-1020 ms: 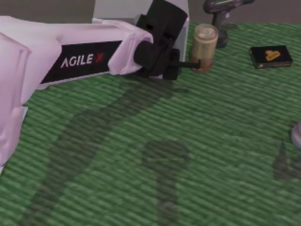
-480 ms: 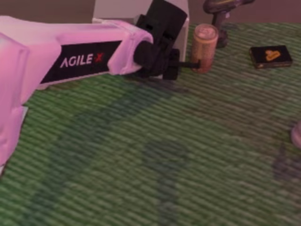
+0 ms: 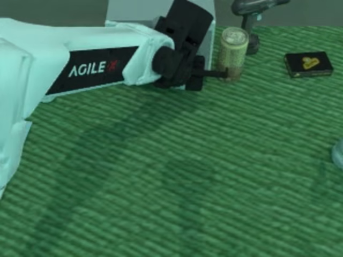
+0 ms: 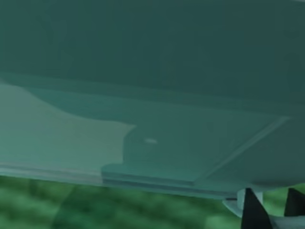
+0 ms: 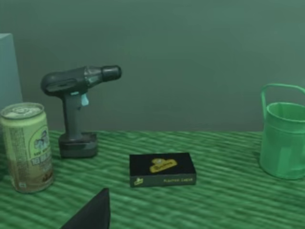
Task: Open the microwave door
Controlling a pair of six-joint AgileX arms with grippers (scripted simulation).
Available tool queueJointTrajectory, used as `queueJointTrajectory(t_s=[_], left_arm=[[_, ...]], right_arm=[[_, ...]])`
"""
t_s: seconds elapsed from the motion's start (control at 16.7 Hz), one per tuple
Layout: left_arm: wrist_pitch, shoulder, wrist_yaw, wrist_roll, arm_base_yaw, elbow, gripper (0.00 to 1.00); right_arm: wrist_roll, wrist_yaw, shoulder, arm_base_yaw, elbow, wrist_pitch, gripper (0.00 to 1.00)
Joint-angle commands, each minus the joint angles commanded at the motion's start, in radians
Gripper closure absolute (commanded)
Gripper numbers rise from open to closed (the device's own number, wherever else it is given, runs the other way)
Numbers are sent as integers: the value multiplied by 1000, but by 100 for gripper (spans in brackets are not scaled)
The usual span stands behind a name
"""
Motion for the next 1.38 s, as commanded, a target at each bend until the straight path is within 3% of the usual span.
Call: queueJointTrajectory(t_s=[0.6,1.38], left_arm=[[44,-46,48,61,12,-76,100],[44,-47,48,62,12,-77,100]], right_arm=[[0,0,0,0,0,0,0],[0,0,0,0,0,0,0]])
